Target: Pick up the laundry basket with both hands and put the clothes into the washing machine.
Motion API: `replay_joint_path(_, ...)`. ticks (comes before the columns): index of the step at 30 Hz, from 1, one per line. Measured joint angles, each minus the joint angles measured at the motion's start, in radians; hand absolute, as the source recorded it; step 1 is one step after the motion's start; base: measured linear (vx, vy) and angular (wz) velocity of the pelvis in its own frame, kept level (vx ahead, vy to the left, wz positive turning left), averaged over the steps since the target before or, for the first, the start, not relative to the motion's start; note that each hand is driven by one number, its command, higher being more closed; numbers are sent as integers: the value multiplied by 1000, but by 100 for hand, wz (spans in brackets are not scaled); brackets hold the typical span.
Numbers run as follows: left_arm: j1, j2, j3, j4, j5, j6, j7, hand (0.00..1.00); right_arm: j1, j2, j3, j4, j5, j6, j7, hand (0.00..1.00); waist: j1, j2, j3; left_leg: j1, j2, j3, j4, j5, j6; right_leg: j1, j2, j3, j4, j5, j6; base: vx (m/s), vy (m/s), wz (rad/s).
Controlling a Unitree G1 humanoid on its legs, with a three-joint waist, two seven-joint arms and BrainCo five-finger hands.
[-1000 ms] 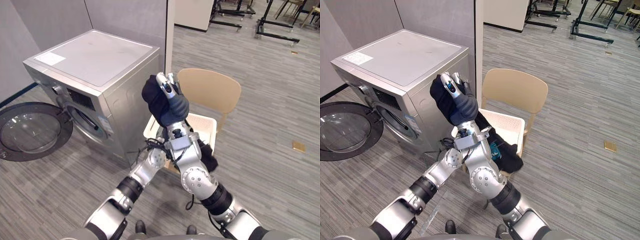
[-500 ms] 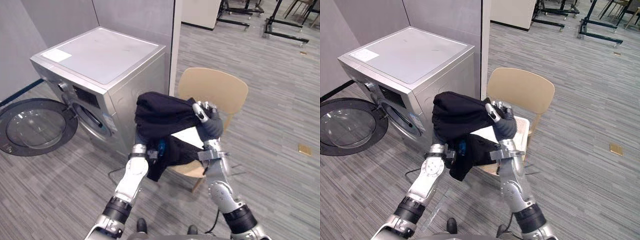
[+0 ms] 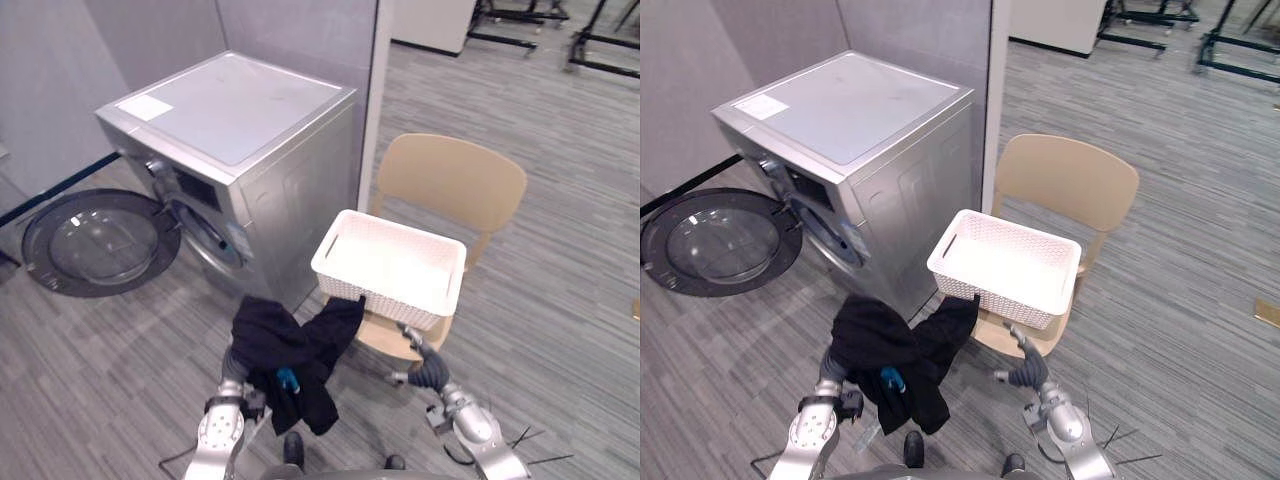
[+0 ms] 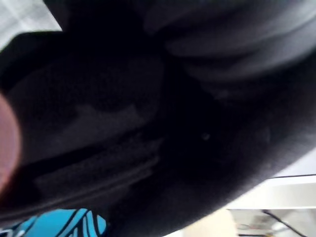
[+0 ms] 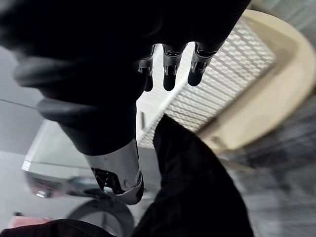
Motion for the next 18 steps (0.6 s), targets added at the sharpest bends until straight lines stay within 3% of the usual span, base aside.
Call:
replay_joint_path(3,-23,0,3,116,0,22,-4,100,-31,12,8,107,-23,18,-4,0,17,3,18,-82,-23,-75,34,3,31,-44,-45,-127,133,-78,-3,-24,-12,145)
replay_joint_path(4,-38,-2,25,177,1,37,-19,100,-56,29,7,145,-31,36,-12,0,14,-4,35,-86,-28,4,15,-36,132,-22,-83,-214,152,-99,4,63,38,211)
replay_joint_path(5,-51,-7,48,235,4,45,-21,100,-78,30,6,161,-40,38,-19,0,12,-12,44,-90,-28,115,12,-68,184,1,-116,-290,148,-99,11,89,60,205)
replay_joint_path(6,-56,-10,60,259,9,49,-22,100,-92,29,5,173,-48,38,-20,0,13,-18,52,-97,-23,171,20,-69,188,5,-128,-315,152,-103,16,126,109,179)
replay_joint_path(7,-63,-12,89,325,22,57,-22,100,-138,27,2,225,-64,39,-21,0,24,1,58,-106,7,341,56,-72,197,26,-150,-375,178,-116,34,141,115,146)
replay_joint_path(8,-61,-11,110,377,29,67,-24,100,-167,29,5,260,-72,41,-21,0,24,-1,63,-112,24,443,97,-63,203,50,-169,-424,200,-129,53,169,107,140)
replay_joint_path(9,-59,-11,115,396,30,73,-22,100,-176,29,6,270,-74,41,-20,0,25,0,63,-112,26,469,114,-55,196,62,-178,-437,205,-133,61,216,81,121)
replay_joint_path(10,-49,-13,131,435,37,76,-22,100,-193,33,5,296,-81,39,-21,0,33,-1,66,-111,21,479,139,-1,128,91,-192,-454,208,-141,78,223,97,103)
replay_joint_path(12,-44,-6,148,462,37,77,-21,100,-219,49,5,323,-93,40,-22,0,40,-25,81,-113,-20,442,154,-25,131,123,-216,-448,185,-141,79,210,116,95)
replay_joint_path(13,-46,5,149,482,38,77,-21,100,-246,70,6,347,-104,40,-20,0,42,-55,99,-128,-48,420,194,-65,139,146,-238,-451,183,-138,85,215,128,73)
replay_joint_path(14,-44,5,149,490,38,78,-20,100,-254,82,7,355,-107,40,-19,0,44,-68,107,-138,-59,411,233,-98,144,157,-257,-450,197,-131,96,278,181,78)
replay_joint_path(15,-34,-3,147,497,39,86,-23,100,-263,96,7,367,-108,41,-19,0,48,-76,112,-144,-75,388,305,-163,156,172,-311,-445,284,-120,117,258,180,48)
replay_joint_path(16,-26,-5,149,496,39,87,-26,100,-263,99,6,368,-109,43,-19,0,47,-76,112,-141,-83,381,328,-184,161,169,-341,-441,337,-113,126,351,283,74)
replay_joint_path(17,-16,1,148,495,39,90,-32,100,-251,101,5,376,-112,51,-19,0,38,-74,112,-119,-112,335,384,-246,174,146,-437,-379,550,-63,70,319,255,84)
replay_joint_path(18,-25,4,147,492,39,94,-35,100,-243,96,5,378,-120,57,-20,0,37,-65,118,-96,-121,302,400,-278,183,95,-471,-276,708,-53,-50,383,278,101)
